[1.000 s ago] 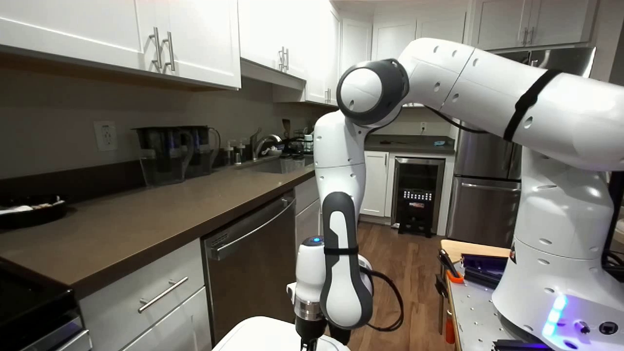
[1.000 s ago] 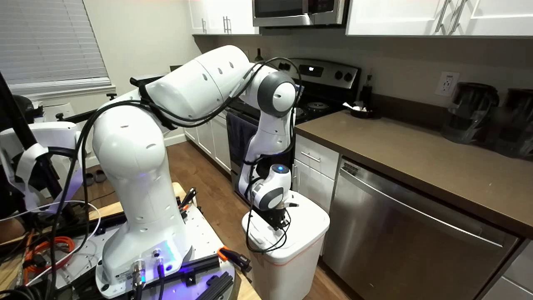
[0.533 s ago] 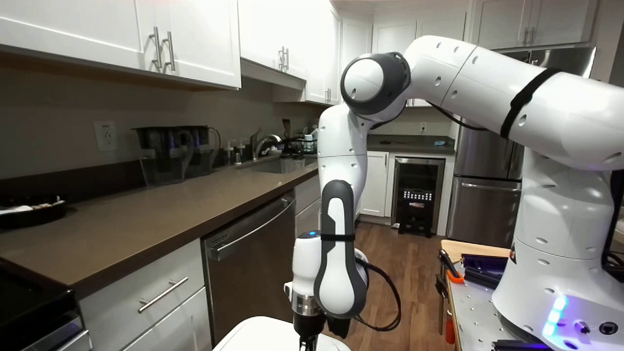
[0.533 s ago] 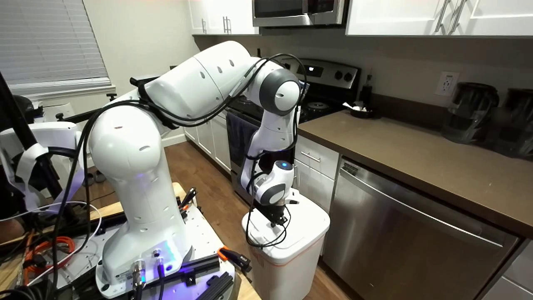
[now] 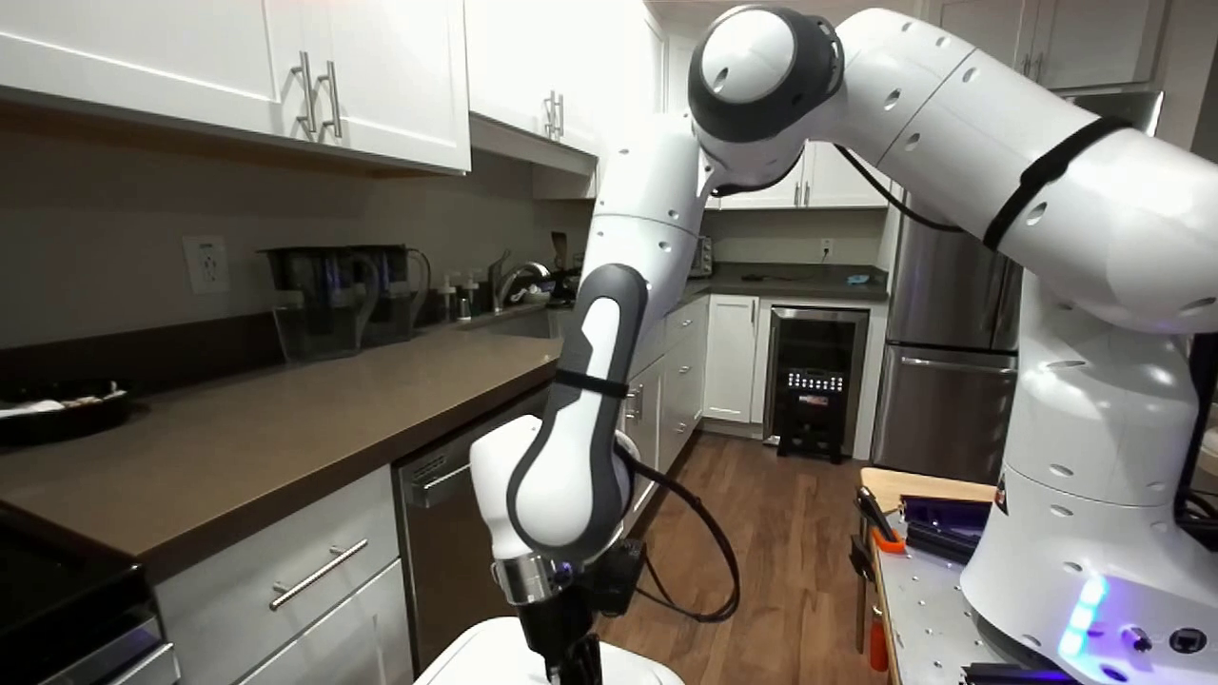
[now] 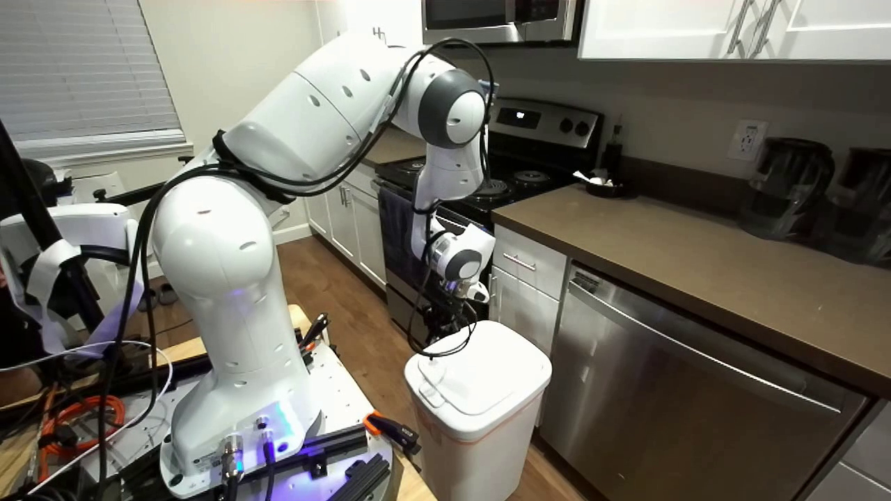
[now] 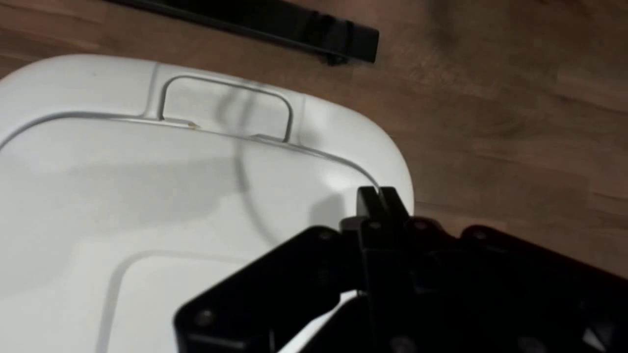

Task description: Open the white lid then close the lid

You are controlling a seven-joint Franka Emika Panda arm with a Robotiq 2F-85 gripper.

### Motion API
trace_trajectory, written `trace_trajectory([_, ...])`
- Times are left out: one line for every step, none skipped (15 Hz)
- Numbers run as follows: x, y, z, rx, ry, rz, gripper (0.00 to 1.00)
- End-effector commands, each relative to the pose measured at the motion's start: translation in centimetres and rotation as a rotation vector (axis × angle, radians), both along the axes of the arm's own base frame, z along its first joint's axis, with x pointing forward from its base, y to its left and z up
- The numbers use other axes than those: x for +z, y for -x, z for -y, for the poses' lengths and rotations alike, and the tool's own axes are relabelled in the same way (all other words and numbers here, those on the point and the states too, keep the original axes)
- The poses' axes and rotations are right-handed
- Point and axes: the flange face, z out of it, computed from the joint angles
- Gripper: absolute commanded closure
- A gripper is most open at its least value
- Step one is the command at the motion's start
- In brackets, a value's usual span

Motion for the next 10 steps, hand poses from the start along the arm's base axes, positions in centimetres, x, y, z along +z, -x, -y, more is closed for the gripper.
trace_trajectory([4.0,-1.7,-1.0,0.028,0.03,-0.074,0.94])
trace_trajectory([4.7,-2.2,-1.3,0.033,0.044,-0.081,0.84])
trace_trajectory([5.3,-2.6,-1.4,0.043,0.054,-0.088,0.69])
trace_trajectory([5.8,-2.9,-1.5,0.056,0.065,-0.092,0.69])
trace_trajectory([6.3,-3.2,-1.6,0.065,0.074,-0.095,0.63])
trace_trajectory([6.7,-3.4,-1.8,0.075,0.082,-0.095,0.57])
trace_trajectory([7.0,-3.6,-1.8,0.081,0.09,-0.095,0.5])
trace_trajectory([7.3,-3.7,-1.9,0.086,0.095,-0.092,0.45])
trace_trajectory([7.5,-3.8,-2.0,0.09,0.101,-0.089,0.39])
trace_trajectory([7.8,-3.8,-2.0,0.078,0.116,-0.086,0.32])
